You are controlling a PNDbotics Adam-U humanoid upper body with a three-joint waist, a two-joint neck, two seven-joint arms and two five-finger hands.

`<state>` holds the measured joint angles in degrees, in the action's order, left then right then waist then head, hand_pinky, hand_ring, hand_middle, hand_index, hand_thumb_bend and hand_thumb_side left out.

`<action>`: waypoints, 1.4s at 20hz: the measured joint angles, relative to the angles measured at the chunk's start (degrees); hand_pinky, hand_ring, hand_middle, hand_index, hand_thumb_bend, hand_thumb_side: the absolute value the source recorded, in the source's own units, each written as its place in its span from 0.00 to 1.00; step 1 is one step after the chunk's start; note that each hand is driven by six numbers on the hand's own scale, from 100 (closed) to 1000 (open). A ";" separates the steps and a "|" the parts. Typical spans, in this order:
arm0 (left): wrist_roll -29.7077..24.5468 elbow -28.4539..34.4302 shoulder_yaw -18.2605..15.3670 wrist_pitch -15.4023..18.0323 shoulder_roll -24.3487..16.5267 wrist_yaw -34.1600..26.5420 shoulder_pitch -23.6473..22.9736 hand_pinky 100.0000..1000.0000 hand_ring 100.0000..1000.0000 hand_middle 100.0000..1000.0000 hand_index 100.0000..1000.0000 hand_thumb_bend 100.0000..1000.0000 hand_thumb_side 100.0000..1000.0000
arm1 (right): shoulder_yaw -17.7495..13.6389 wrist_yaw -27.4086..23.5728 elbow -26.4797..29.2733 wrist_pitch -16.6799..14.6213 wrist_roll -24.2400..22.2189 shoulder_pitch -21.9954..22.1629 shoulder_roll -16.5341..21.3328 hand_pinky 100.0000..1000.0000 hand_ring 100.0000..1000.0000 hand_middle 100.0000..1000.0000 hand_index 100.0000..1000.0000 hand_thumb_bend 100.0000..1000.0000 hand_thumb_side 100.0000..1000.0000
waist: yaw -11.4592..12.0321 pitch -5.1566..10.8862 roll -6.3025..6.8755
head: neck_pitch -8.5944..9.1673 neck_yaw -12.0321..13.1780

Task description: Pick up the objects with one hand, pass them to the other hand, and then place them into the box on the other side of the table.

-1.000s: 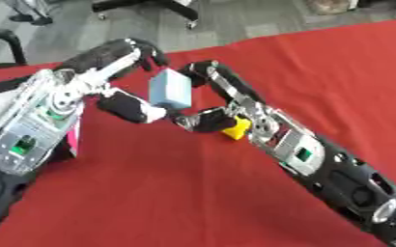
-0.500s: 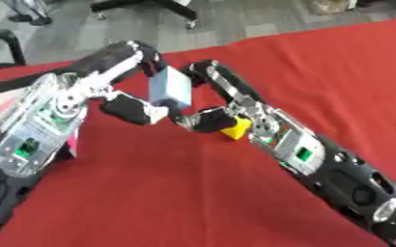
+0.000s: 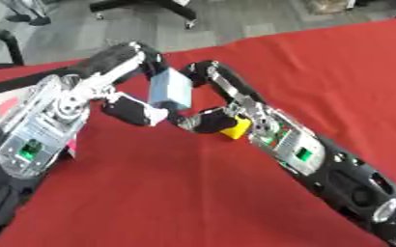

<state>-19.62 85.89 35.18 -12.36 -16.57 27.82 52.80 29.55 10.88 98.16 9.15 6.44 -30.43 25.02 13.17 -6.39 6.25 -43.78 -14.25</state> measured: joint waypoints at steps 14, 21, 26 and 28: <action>-1.43 0.85 -0.04 0.14 -1.24 0.73 -0.44 0.73 0.54 0.42 0.37 0.02 0.02 | 0.20 4.66 0.00 2.68 -3.59 0.29 0.10 0.75 0.81 0.62 0.80 0.73 0.18 | -0.02 0.02 0.00 | 0.00 -0.01; -1.94 2.42 -1.12 -0.48 -4.21 0.21 -1.93 0.73 0.54 0.41 0.37 0.01 0.02 | 0.02 5.03 0.04 3.77 -3.21 0.74 0.60 0.75 0.81 0.62 0.80 0.72 0.18 | 0.02 0.06 0.00 | 0.00 0.03; -1.21 3.61 -2.89 -1.54 -6.59 -0.87 -3.22 0.73 0.53 0.42 0.37 0.00 0.02 | -0.27 5.02 0.60 4.12 -2.95 1.04 1.08 0.75 0.81 0.62 0.80 0.70 0.18 | 0.02 0.07 0.00 | -0.01 0.17; -0.89 4.30 -3.65 -1.88 -7.68 -1.51 -3.72 0.73 0.53 0.42 0.38 0.00 0.02 | -0.49 4.95 0.76 4.39 -2.79 1.26 1.15 0.75 0.81 0.62 0.80 0.70 0.18 | 0.02 0.07 0.00 | -0.01 0.20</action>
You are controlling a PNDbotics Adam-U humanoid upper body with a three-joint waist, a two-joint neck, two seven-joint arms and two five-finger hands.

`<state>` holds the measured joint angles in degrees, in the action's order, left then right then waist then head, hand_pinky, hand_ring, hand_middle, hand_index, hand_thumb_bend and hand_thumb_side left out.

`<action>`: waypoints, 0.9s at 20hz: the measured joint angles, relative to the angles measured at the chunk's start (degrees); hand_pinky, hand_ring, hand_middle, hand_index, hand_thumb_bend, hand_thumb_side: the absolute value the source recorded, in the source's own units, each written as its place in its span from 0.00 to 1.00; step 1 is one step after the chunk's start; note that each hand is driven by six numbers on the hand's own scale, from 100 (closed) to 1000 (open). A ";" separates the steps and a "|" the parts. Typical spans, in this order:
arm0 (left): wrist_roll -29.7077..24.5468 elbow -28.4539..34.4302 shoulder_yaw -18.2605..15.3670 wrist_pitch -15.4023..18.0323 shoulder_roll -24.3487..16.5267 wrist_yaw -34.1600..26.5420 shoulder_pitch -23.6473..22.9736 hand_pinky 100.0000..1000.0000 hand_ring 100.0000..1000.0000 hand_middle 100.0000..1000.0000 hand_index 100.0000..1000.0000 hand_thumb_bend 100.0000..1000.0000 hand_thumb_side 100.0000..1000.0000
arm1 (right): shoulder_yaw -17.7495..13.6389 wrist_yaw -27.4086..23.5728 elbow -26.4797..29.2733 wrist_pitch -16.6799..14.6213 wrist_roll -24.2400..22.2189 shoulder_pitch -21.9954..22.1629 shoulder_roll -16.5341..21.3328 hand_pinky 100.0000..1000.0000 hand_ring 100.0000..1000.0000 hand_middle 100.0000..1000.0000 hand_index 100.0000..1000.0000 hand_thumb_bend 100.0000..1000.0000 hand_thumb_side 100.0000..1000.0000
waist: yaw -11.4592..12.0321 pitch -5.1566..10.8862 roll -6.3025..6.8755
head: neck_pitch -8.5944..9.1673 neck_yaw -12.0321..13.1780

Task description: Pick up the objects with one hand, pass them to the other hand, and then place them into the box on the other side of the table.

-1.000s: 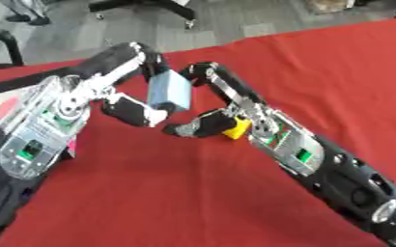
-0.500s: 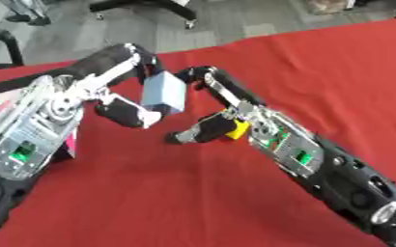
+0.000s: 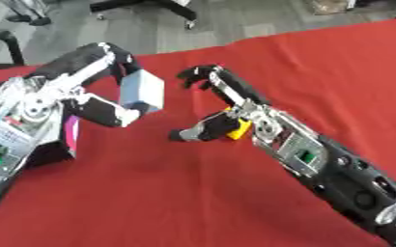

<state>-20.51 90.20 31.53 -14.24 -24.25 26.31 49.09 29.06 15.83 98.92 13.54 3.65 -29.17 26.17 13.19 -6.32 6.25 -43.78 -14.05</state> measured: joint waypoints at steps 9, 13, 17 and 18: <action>1.24 4.09 -3.86 -1.62 -7.93 -2.41 -5.02 0.73 0.53 0.41 0.38 0.00 0.01 | -0.54 -0.87 1.51 0.78 0.24 0.52 1.02 0.75 0.81 0.62 0.80 0.69 0.18 | 0.04 0.00 0.00 | 0.00 0.46; 2.86 5.33 -6.69 -3.04 -11.56 -3.38 -8.01 0.73 0.53 0.41 0.38 0.00 0.00 | -0.92 -1.07 2.43 1.08 0.19 0.89 1.46 0.75 0.81 0.61 0.79 0.69 0.18 | 0.04 0.00 -0.02 | 0.00 1.22; 4.78 5.66 -9.27 -4.10 -14.75 -4.06 -10.76 0.73 0.53 0.41 0.38 0.01 0.00 | -1.07 -1.52 3.02 1.55 -0.05 1.02 1.90 0.75 0.81 0.61 0.79 0.68 0.18 | 0.07 0.00 -0.02 | 0.00 2.51; 5.25 5.66 -9.80 -4.24 -15.45 -4.13 -11.28 0.74 0.53 0.41 0.38 0.01 0.00 | -1.07 -1.60 3.23 1.68 -0.16 1.07 1.92 0.75 0.81 0.61 0.79 0.68 0.18 | 0.07 0.00 -0.02 | 0.00 2.87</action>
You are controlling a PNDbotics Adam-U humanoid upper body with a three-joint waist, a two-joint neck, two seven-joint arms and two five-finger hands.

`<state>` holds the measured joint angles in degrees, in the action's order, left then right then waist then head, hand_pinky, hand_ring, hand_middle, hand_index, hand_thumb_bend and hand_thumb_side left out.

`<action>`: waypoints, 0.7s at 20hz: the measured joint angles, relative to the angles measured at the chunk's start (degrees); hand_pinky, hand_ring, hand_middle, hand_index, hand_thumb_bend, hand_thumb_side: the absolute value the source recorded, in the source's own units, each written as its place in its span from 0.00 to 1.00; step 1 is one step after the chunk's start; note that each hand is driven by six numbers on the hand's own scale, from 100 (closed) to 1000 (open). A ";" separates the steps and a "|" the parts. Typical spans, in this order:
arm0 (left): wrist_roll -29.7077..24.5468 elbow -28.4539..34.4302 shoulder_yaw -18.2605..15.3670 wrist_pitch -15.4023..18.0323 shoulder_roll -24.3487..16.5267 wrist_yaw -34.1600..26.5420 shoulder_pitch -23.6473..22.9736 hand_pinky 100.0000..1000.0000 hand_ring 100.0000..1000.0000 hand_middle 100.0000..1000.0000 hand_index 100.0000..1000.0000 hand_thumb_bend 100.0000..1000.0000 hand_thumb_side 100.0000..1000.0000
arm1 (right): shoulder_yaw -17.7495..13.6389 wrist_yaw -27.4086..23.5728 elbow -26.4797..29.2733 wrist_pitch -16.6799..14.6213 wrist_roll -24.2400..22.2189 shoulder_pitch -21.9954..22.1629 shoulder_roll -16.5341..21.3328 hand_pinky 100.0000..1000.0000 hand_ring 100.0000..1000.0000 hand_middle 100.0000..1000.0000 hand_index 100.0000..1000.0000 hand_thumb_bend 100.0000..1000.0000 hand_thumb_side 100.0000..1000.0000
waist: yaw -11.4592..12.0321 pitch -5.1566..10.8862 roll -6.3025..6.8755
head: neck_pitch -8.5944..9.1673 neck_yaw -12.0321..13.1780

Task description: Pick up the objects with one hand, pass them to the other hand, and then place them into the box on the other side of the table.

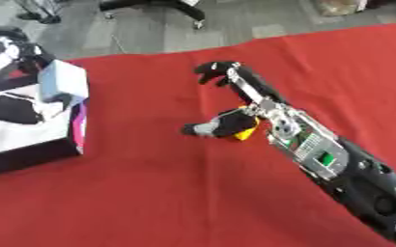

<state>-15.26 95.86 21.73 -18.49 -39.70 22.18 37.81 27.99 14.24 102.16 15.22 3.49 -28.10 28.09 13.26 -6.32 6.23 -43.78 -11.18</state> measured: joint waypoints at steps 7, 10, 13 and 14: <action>3.64 -2.67 -3.34 -0.73 -3.30 -0.01 -3.05 0.74 0.53 0.41 0.38 0.01 0.00 | -0.41 -0.95 1.92 0.56 0.10 0.65 0.81 0.75 0.80 0.61 0.78 0.68 0.18 | -0.07 0.00 -0.19 | 0.05 2.56; 4.73 -5.61 -4.07 -0.60 -3.38 0.06 -3.17 0.74 0.53 0.42 0.39 0.00 0.00 | -0.68 -1.10 2.86 0.68 0.24 0.95 1.11 0.75 0.80 0.60 0.78 0.68 0.18 | -0.20 0.00 -0.49 | 0.11 3.89; 6.05 -9.93 -5.06 0.56 -2.56 1.35 -3.09 0.74 0.53 0.42 0.39 0.00 0.02 | -0.71 -1.23 3.78 0.71 0.25 1.56 1.61 0.75 0.80 0.60 0.77 0.68 0.18 | -0.40 -0.02 -0.86 | 0.17 5.13; 6.58 -11.82 -5.41 1.09 -1.91 1.87 -2.96 0.74 0.53 0.42 0.40 0.00 0.02 | -0.72 -1.24 4.04 0.70 0.25 1.78 1.70 0.75 0.80 0.60 0.77 0.68 0.18 | -0.59 -0.02 -1.05 | 0.26 5.51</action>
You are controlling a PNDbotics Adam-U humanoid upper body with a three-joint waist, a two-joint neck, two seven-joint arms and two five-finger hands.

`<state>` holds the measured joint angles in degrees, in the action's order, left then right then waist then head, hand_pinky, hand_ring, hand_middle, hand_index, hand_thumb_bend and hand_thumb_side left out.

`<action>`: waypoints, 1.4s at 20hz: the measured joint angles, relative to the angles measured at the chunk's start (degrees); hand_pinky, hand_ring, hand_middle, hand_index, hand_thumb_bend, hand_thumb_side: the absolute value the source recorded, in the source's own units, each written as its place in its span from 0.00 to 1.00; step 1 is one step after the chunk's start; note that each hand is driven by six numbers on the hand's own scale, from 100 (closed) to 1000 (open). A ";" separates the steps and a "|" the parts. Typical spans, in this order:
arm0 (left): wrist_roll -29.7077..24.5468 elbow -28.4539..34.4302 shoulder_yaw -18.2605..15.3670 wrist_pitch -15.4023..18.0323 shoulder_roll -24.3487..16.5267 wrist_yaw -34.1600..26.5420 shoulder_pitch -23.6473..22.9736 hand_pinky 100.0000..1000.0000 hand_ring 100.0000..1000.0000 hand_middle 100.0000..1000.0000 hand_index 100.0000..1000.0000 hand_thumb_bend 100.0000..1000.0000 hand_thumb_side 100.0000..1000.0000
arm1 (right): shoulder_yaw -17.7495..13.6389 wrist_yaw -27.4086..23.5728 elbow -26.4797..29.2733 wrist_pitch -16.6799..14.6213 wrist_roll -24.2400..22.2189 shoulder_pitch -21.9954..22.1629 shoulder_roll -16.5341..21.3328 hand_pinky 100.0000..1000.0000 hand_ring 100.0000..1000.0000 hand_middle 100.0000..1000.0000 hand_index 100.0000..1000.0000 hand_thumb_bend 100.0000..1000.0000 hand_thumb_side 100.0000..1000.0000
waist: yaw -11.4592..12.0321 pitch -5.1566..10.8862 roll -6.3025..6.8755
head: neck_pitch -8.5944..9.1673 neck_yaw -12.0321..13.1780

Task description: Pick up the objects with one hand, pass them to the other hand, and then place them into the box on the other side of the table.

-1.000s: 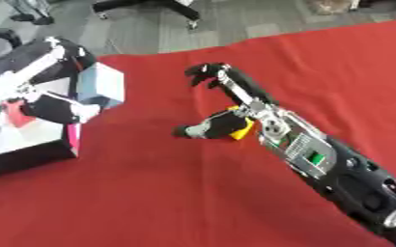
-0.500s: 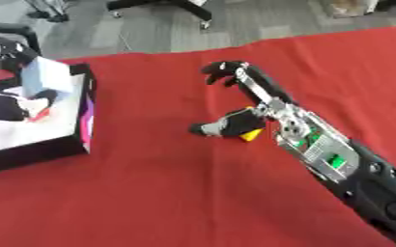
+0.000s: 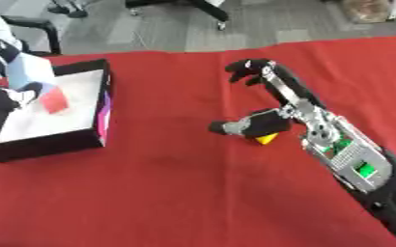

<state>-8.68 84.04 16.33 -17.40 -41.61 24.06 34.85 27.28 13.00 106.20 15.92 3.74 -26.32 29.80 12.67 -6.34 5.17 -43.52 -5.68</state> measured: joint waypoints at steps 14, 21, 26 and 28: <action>5.76 -18.77 -2.39 5.40 5.95 3.07 1.92 0.79 0.68 0.65 0.76 0.40 0.37 | -0.76 -0.43 2.72 0.00 0.59 0.71 0.79 0.75 0.80 0.60 0.77 0.68 0.17 | -0.95 -0.06 -0.72 | 0.90 1.69; 6.05 -20.35 -2.79 6.09 6.13 5.26 2.01 0.82 0.74 0.75 0.85 0.51 0.52 | -1.36 -0.68 3.25 0.30 1.04 0.99 0.94 0.75 0.79 0.59 0.77 0.68 0.17 | -0.99 -0.06 -0.72 | 0.90 0.86; 6.32 -20.33 -3.14 5.84 6.23 5.51 2.00 0.81 0.73 0.73 0.84 0.46 0.47 | -1.78 -0.89 3.69 0.36 1.46 1.15 1.38 0.75 0.80 0.59 0.77 0.68 0.17 | -1.02 -0.06 -0.72 | 0.90 0.12; 6.71 -19.98 -3.28 5.63 6.23 5.13 1.94 0.81 0.72 0.72 0.83 0.43 0.44 | -1.96 -0.98 4.23 0.42 1.48 1.21 1.79 0.75 0.80 0.59 0.78 0.67 0.18 | -1.02 -0.06 -0.72 | 0.88 -0.44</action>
<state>-1.97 64.06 13.05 -11.77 -35.38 29.19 36.79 25.32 12.02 110.43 16.34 5.22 -25.11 31.59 11.65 -6.40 4.45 -42.64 -6.12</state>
